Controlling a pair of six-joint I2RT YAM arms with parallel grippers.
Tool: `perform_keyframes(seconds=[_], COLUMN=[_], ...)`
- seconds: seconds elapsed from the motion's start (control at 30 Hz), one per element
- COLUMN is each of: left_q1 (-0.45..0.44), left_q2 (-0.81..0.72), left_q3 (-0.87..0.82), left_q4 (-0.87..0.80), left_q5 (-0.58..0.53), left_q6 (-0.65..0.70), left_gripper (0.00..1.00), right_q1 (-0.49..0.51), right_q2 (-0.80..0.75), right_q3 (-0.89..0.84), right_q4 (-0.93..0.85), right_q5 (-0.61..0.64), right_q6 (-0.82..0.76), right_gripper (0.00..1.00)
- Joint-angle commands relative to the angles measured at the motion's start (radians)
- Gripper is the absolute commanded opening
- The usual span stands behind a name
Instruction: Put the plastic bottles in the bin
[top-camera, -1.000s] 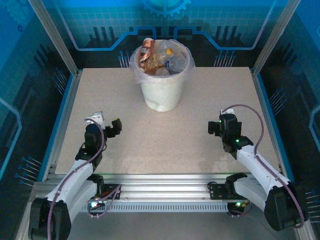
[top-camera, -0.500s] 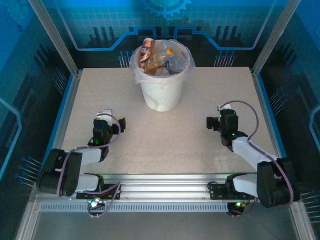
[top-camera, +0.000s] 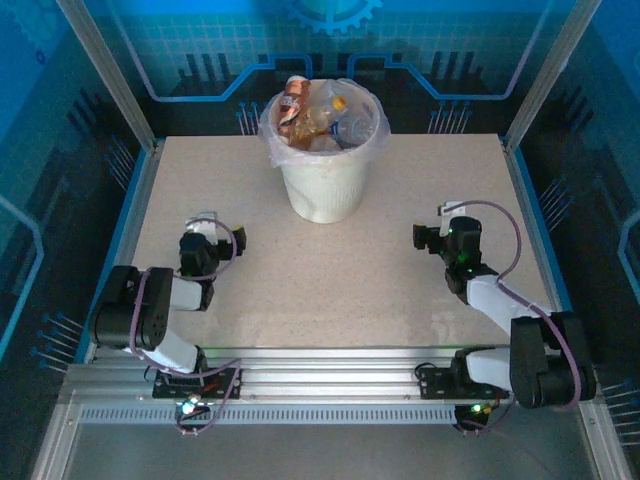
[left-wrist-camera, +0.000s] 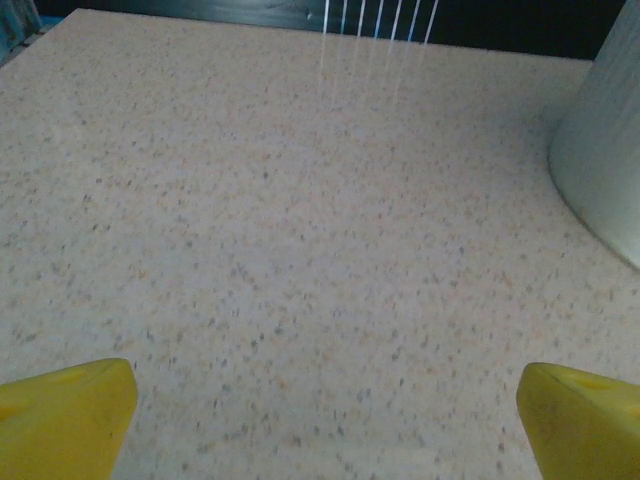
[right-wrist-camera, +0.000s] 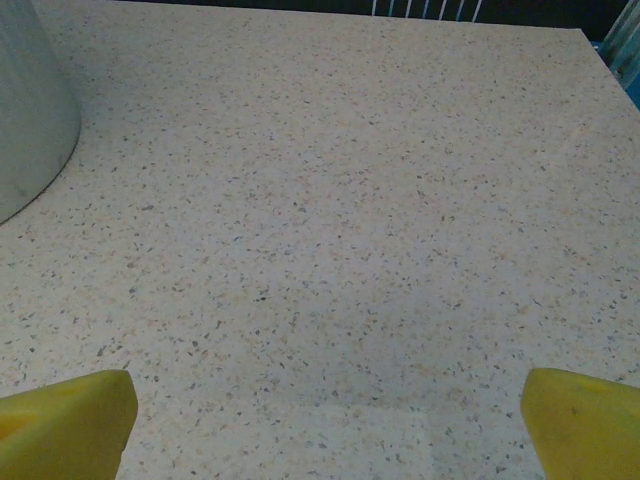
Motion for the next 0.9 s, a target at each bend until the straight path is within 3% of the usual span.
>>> perform_keyframes(seconds=[0.0,0.33,0.6,0.87], left_q1=[0.013,0.013,0.012,0.012], left_q2=[0.0,0.0,0.001,0.0], left_q3=[0.048,0.048,0.047,0.049], left_q4=[-0.031,-0.032,-0.03,-0.032], left_q5=[0.114,0.113,0.111,0.111], left_q6=[-0.009,-0.007,-0.006,-0.005], left_gripper=[0.99,0.99,0.99,0.99], right_q1=[-0.022,-0.071,-0.076,-0.066], right_q2=[0.011,0.083,0.231,0.267], right_q3=[-0.028,-0.052,0.0,-0.031], right_q4=[0.107,0.25,0.311,0.389], right_q5=[-0.047,-0.155,-0.261,-0.255], right_q6=[-0.019,-0.023,-0.057,-0.07], right_gripper=[1.0,1.0,1.0,1.0])
